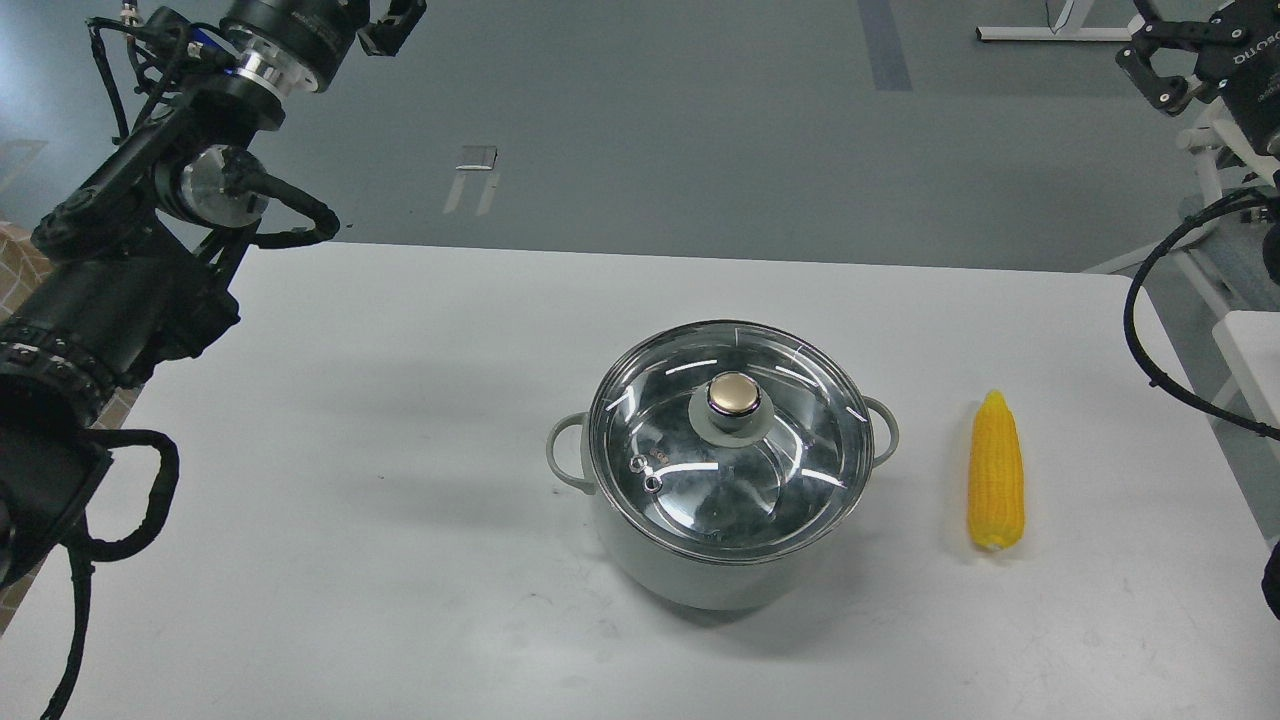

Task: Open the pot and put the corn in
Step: 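Raise the left arm and swing the left gripper toward the pot, then lower the left gripper onto the lid knob and grasp it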

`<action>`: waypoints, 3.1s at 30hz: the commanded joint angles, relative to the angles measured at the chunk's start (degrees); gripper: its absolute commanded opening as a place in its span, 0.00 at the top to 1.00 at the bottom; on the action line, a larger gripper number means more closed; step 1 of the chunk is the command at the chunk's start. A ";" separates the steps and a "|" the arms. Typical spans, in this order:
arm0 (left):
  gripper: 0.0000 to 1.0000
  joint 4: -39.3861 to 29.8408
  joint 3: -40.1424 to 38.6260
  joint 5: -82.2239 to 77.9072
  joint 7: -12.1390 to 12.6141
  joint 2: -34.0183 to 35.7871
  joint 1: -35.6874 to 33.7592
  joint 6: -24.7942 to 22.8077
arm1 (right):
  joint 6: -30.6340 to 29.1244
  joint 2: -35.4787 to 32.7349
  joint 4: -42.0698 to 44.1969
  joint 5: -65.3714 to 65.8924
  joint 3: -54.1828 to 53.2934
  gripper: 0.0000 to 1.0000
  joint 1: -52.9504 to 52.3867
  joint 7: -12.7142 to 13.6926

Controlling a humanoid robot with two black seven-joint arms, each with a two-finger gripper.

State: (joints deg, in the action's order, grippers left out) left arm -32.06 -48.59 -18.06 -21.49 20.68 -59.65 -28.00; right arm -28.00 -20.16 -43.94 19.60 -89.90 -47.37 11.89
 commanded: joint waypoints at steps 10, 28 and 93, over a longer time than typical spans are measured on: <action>0.03 -19.50 7.89 -8.29 -0.66 8.22 6.12 3.56 | 0.00 -0.05 -0.97 -0.09 -0.10 0.00 2.63 0.07; 0.08 -56.10 16.68 -85.94 -0.31 14.15 12.10 10.51 | 0.00 -0.93 -4.66 -0.18 -5.10 0.00 9.49 -0.11; 0.54 -53.19 21.44 -99.19 -0.57 6.56 14.56 12.00 | 0.00 -1.37 -4.40 -0.18 -5.98 0.00 8.96 -0.11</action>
State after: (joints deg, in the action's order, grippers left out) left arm -84.23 -26.66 -117.33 -22.13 26.26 -44.75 -15.96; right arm -28.00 -21.49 -48.41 19.42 -95.89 -38.32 11.77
